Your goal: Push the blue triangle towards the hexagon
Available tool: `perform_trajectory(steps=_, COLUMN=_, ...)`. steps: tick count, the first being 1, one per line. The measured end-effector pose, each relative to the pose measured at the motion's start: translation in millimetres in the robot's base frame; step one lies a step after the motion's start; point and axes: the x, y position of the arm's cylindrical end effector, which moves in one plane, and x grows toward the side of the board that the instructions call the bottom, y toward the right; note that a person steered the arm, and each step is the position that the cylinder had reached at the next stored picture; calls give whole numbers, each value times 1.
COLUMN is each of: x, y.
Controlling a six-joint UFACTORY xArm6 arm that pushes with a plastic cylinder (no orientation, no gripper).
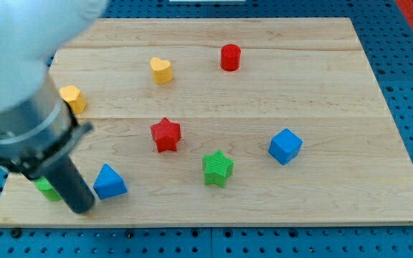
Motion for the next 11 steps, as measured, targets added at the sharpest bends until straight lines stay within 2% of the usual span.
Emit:
perform_trajectory(steps=1, x=-20, y=6)
perform_trajectory(steps=3, x=24, y=48)
perform_trajectory(steps=4, x=-3, y=69)
perform_trajectory(steps=5, x=-62, y=49)
perform_trajectory(steps=6, x=-49, y=46)
perform_trajectory(steps=7, x=-8, y=29)
perform_trajectory(steps=8, x=-37, y=8)
perform_trajectory(steps=9, x=-91, y=39)
perform_trajectory(steps=10, x=-113, y=44)
perform_trajectory(steps=11, x=-90, y=43)
